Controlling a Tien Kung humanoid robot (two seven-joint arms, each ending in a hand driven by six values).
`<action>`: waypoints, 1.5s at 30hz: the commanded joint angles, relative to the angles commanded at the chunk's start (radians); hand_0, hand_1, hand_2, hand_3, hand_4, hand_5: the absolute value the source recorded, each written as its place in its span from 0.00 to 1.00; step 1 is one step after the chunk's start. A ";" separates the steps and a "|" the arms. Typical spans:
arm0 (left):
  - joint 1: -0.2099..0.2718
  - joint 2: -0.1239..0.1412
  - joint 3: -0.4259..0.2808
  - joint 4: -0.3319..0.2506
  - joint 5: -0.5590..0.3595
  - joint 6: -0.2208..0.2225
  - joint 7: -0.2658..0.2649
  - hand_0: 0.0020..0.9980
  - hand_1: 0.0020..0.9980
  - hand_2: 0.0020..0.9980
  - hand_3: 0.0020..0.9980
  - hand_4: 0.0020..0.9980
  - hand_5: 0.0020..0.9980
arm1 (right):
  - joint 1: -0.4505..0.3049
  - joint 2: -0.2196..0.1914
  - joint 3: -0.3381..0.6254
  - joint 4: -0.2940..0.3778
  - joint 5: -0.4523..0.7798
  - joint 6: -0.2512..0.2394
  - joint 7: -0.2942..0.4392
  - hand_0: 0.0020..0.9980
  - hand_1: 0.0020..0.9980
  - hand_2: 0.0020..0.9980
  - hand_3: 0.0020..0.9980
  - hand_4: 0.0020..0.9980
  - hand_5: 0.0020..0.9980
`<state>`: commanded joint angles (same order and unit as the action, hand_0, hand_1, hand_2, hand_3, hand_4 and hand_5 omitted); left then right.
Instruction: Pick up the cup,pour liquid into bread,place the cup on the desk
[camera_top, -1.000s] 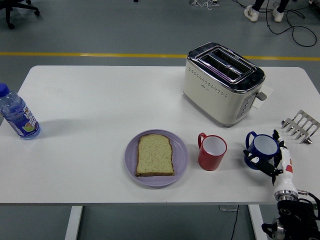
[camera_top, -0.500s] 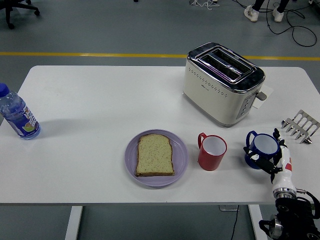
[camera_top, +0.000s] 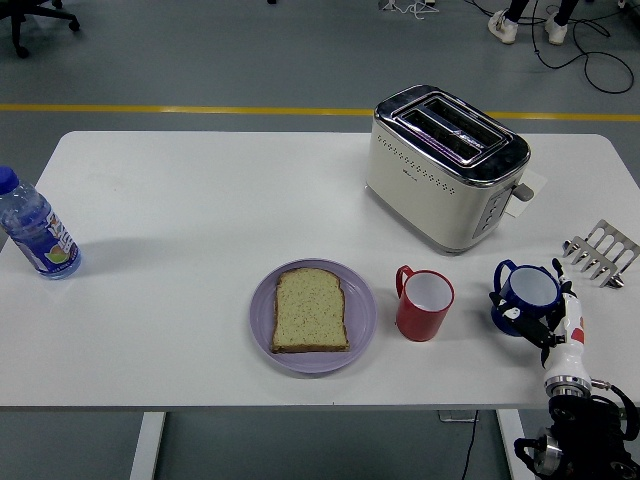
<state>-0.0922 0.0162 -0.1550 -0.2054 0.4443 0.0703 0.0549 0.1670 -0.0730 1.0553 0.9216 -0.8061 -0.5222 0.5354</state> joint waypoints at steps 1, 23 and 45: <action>0.000 0.000 0.000 0.000 0.000 0.000 0.000 0.64 0.65 0.66 0.57 0.33 0.86 | 0.000 0.000 -0.001 -0.001 0.002 -0.001 0.002 0.72 0.63 0.78 0.99 0.96 0.07; 0.007 -0.002 0.011 0.001 -0.005 0.000 0.000 0.64 0.65 0.66 0.56 0.33 0.86 | -0.013 -0.002 0.007 0.009 0.054 -0.006 0.051 0.44 0.44 0.56 0.84 0.91 0.06; 0.004 -0.002 0.000 0.000 0.001 0.000 0.000 0.64 0.65 0.66 0.56 0.32 0.85 | -0.019 -0.020 0.048 0.159 0.000 -0.014 0.037 0.30 0.35 0.53 0.57 0.87 0.03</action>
<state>-0.0886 0.0146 -0.1550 -0.2049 0.4451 0.0705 0.0549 0.1481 -0.0927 1.1029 1.0810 -0.8060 -0.5360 0.5724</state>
